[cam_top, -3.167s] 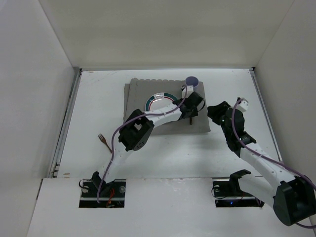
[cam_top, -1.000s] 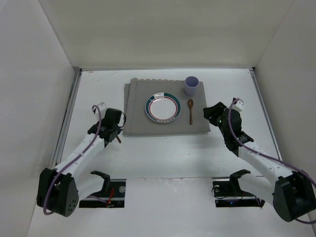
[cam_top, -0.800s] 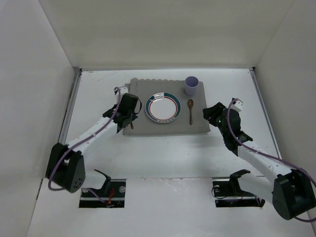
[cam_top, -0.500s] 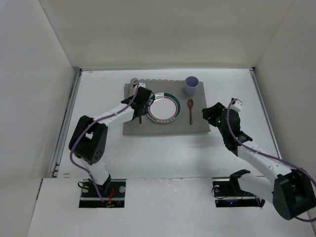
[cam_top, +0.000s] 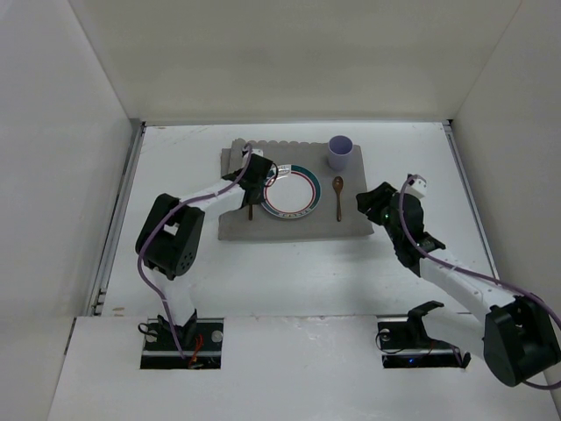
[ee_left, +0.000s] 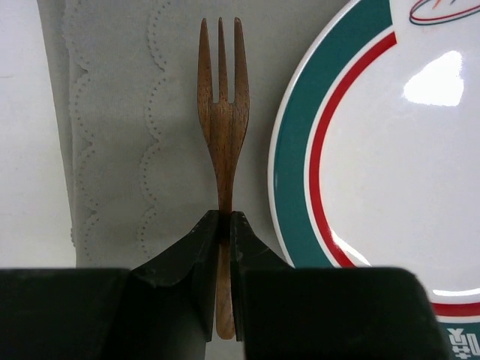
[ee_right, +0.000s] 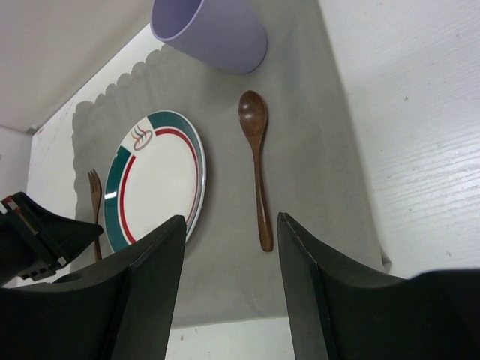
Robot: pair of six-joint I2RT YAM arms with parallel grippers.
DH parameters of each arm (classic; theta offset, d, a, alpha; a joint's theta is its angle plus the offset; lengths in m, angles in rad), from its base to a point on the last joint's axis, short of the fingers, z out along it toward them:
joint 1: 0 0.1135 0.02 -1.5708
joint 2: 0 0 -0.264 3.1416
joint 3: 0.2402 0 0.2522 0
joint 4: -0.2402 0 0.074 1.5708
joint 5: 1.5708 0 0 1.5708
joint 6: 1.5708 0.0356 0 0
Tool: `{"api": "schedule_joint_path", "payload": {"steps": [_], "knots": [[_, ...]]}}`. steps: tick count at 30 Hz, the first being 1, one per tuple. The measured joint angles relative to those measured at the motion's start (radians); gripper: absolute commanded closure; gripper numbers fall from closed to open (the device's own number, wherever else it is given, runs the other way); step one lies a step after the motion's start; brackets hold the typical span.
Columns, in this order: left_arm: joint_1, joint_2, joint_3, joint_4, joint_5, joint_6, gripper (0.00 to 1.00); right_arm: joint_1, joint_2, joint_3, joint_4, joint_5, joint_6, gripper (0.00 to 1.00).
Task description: Set the dinner table for one person
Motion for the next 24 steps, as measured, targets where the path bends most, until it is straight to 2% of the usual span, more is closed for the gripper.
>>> {"api": "schedule_joint_path", "payload": {"steps": [18, 22, 24], "knots": [[0.023, 0.03, -0.019, 0.014, 0.0, 0.007, 0.88, 0.009, 0.019, 0.0, 0.008, 0.0, -0.003, 0.42], [0.023, 0.03, -0.021, 0.016, -0.001, 0.008, 0.77, 0.009, 0.019, 0.0, 0.008, 0.0, -0.003, 0.41], [0.021, 0.023, -0.035, 0.026, -0.003, 0.007, 0.68, 0.009, 0.019, 0.0, 0.008, 0.0, -0.005, 0.4]]}}
